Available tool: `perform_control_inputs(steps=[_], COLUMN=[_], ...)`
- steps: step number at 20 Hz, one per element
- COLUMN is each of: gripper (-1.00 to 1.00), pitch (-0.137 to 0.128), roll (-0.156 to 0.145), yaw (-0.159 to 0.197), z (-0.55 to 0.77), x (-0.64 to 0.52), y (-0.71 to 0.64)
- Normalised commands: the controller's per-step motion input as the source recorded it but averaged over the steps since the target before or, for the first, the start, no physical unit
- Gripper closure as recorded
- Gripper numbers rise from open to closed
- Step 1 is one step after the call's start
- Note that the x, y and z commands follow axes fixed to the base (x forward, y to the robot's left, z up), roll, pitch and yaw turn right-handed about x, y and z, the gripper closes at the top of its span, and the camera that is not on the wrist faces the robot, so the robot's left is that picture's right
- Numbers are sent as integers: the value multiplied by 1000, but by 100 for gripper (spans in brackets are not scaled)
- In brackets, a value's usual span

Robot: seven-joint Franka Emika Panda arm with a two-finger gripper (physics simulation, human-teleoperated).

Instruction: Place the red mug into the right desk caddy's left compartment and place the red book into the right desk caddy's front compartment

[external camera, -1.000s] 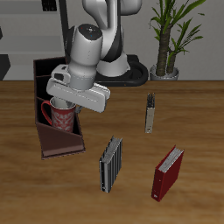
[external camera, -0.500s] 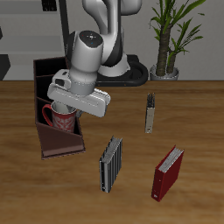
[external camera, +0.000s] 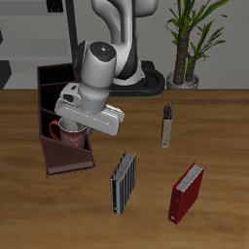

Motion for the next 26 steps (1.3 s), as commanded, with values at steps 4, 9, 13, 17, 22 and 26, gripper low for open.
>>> perform_control_inputs(steps=[4, 9, 13, 17, 22, 26], gripper=[100, 100, 100, 100, -100, -100], pitch=[18, 6, 26, 36, 0, -14], roll=[9, -18, -10, -17, -66, -21], yaw=[-15, 2, 34, 14, -16, -27], z=[-140, -136, -277, -238, 50, 157], x=[49, 31, 16, 40, 29, -11], y=[0, -30, 29, -62, -161, -75])
